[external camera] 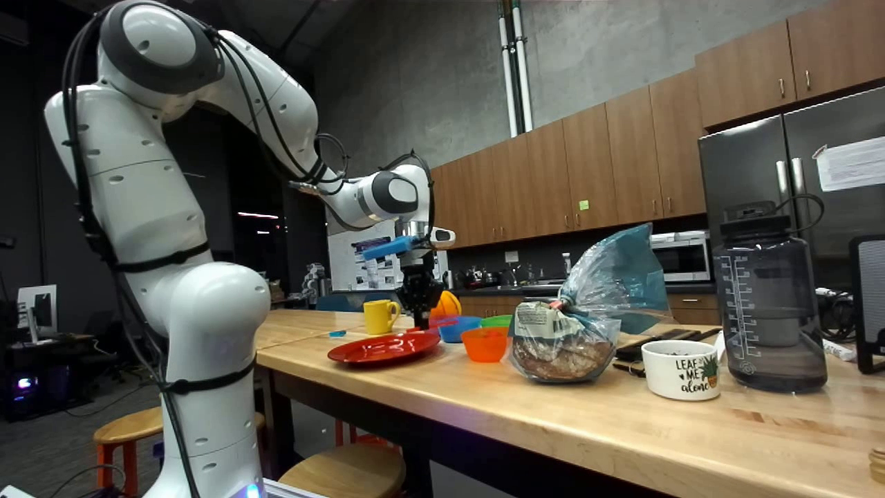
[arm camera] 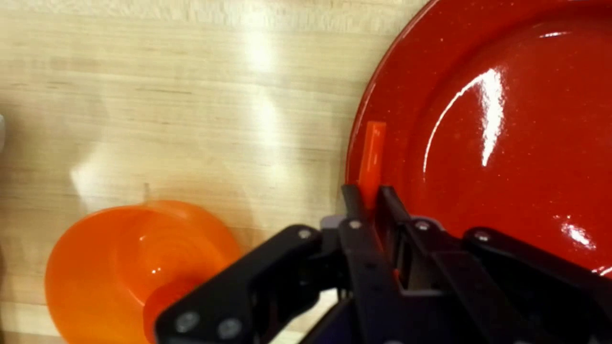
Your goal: Move the orange straw to the right of the red plate
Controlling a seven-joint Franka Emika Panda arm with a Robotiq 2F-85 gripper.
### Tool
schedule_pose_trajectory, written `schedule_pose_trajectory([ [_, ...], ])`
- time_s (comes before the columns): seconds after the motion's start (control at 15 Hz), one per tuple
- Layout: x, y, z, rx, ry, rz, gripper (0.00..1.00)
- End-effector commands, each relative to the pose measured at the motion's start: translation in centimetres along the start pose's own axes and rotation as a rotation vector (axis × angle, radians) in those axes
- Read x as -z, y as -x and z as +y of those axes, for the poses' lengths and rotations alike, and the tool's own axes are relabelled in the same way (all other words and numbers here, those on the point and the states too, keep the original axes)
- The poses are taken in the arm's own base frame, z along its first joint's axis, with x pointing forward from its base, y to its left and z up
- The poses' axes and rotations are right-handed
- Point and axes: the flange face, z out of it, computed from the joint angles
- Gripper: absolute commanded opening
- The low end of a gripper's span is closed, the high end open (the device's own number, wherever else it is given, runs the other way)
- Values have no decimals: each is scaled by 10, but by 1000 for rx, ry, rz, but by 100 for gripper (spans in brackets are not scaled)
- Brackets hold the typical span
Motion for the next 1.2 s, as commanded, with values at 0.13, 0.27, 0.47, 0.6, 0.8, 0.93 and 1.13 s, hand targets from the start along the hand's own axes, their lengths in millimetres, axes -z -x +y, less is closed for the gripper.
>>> schedule_pose_trajectory([
  [0.13,-6,2,18,49,57,-43,3],
  [0.27,-7,-1,24,42,79,-37,3],
  [0.47,-12,-6,29,45,88,-45,3],
  [0.6,-16,-9,29,42,80,-50,3],
  [0.8,-21,-18,26,35,71,-44,3],
  [0.93,-23,-24,26,32,76,-38,3],
  [1.13,-23,-33,27,29,80,-29,3],
])
